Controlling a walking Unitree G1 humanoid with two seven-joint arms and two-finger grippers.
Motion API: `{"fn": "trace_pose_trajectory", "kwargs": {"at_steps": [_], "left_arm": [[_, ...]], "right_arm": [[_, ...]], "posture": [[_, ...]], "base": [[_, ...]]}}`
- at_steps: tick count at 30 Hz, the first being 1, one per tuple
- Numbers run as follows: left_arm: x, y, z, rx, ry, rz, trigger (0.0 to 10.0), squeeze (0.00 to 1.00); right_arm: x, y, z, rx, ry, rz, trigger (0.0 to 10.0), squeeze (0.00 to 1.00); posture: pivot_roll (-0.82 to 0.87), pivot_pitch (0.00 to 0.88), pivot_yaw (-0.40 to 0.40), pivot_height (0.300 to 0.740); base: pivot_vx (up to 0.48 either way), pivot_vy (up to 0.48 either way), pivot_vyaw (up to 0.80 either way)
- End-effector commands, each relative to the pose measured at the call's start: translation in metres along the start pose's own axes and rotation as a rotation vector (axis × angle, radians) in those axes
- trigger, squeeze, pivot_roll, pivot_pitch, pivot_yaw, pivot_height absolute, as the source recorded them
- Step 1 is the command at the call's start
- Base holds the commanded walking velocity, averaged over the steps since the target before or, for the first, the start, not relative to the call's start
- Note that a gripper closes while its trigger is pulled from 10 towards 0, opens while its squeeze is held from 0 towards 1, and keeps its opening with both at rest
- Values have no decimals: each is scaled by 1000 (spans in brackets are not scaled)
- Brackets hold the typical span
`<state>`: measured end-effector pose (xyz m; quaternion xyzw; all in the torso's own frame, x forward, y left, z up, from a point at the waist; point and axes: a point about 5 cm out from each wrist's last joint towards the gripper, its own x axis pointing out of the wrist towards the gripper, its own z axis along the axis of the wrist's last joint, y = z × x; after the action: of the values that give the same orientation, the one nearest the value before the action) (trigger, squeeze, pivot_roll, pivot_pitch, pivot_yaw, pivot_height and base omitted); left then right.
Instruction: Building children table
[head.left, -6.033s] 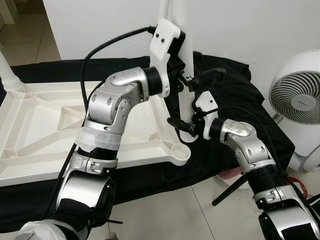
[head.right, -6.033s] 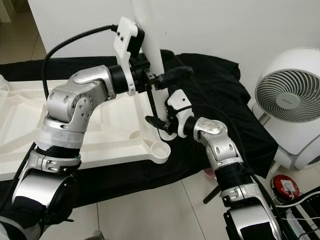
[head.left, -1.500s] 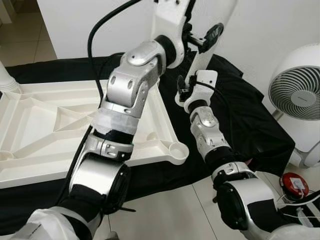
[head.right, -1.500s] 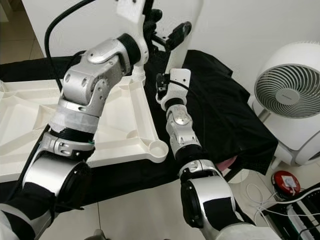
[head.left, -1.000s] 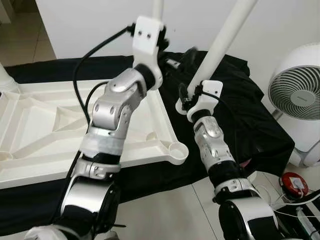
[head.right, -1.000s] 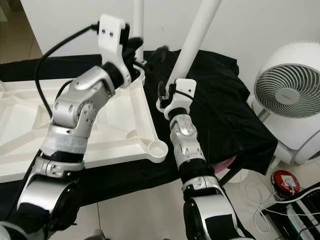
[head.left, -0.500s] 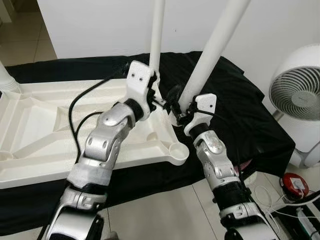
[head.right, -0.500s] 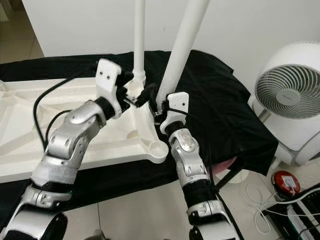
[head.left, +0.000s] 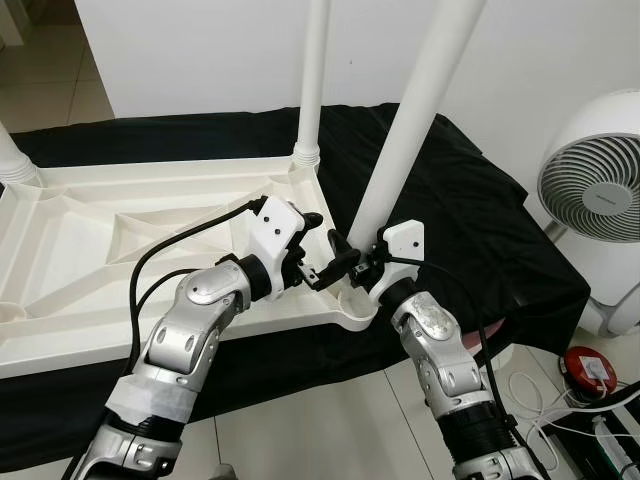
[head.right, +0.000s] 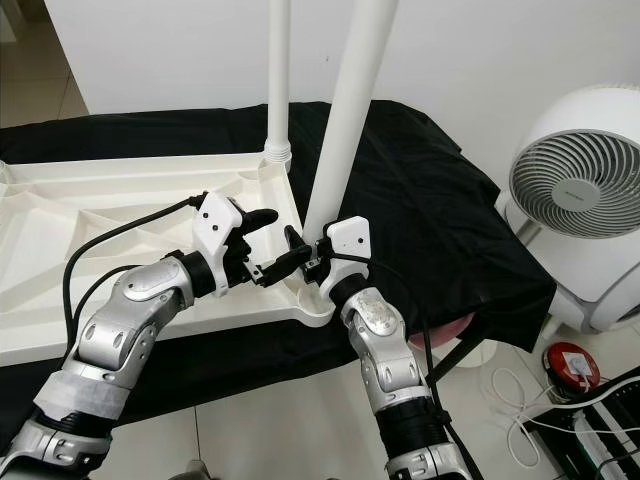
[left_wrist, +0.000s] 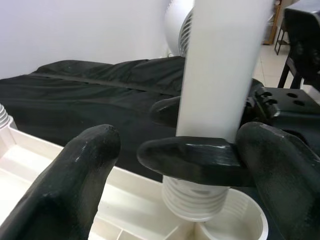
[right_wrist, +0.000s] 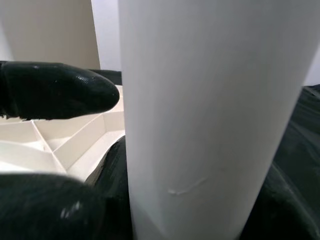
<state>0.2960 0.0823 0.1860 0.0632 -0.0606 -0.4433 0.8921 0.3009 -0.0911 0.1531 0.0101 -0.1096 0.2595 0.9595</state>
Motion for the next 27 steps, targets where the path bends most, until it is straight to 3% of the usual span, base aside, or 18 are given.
{"fn": "trace_pose_trajectory", "kwargs": {"at_steps": [1, 8, 15, 27], "left_arm": [[-6, -1, -4, -16, -3, 4, 10000, 0], [-24, 5, -13, -31, 20, 51, 10000, 0], [-29, 8, -13, -37, 9, 55, 10000, 0], [-42, -1, -28, -31, 74, -26, 10000, 0]], "right_arm": [[-3, 2, 0, -8, 12, 19, 10000, 0], [-11, 0, -1, -7, 30, 18, 10000, 0], [-12, -3, 4, 4, 22, 4, 10000, 0], [-22, -3, 5, -6, 39, 30, 10000, 0]], "posture": [[-1, 0, -67, 740], [-3, 0, -67, 740], [-8, 0, -66, 740], [-23, 0, -56, 740]], "base": [[0, 0, 0], [0, 0, 0], [0, 0, 0], [0, 0, 0]]}}
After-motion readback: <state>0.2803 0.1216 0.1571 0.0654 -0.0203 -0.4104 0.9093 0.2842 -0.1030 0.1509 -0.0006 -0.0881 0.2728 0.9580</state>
